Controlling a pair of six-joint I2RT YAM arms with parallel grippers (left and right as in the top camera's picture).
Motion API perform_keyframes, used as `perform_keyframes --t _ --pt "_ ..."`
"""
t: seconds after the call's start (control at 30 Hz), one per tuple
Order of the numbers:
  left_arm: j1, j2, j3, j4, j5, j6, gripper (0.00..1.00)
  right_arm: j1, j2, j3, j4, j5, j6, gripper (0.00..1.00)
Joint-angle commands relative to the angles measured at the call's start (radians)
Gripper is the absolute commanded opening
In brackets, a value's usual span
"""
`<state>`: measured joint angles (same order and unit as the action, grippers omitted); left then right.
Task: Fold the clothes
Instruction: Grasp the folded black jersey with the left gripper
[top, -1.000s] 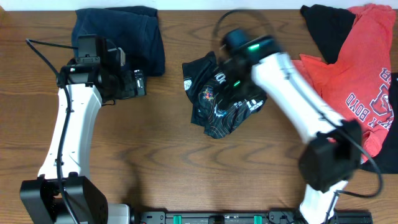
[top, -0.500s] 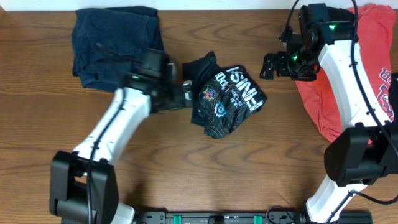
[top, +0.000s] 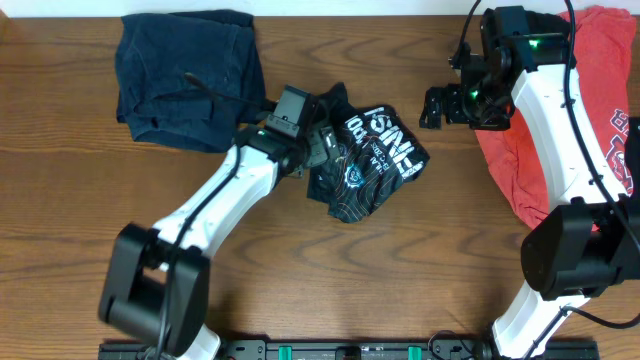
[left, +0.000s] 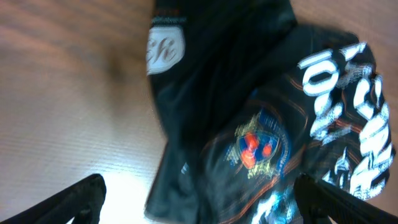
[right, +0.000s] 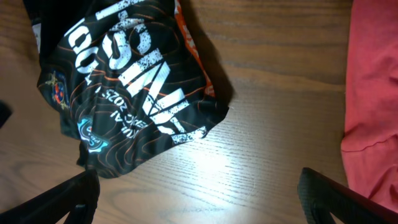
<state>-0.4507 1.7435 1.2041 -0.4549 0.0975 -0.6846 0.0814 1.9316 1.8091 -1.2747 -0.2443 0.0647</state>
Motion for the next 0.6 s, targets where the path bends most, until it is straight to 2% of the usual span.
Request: perform_keyframes --t 0.0,0.2,0.57 --pt "-0.004 0.073 -0.005 0.069 0.044 -0.032 0.98 -0.042 -0.002 0.008 -0.001 0.016 -0.014 0.99" --pt "-0.007 0.154 -0.005 0.127 0.074 -0.032 0.98 -0.087 -0.002 0.008 -0.008 0.016 -0.014 0.99" --pt "-0.068 0.166 -0.005 0.245 0.077 -0.047 0.98 -0.154 -0.002 0.006 -0.032 0.022 -0.015 0.99"
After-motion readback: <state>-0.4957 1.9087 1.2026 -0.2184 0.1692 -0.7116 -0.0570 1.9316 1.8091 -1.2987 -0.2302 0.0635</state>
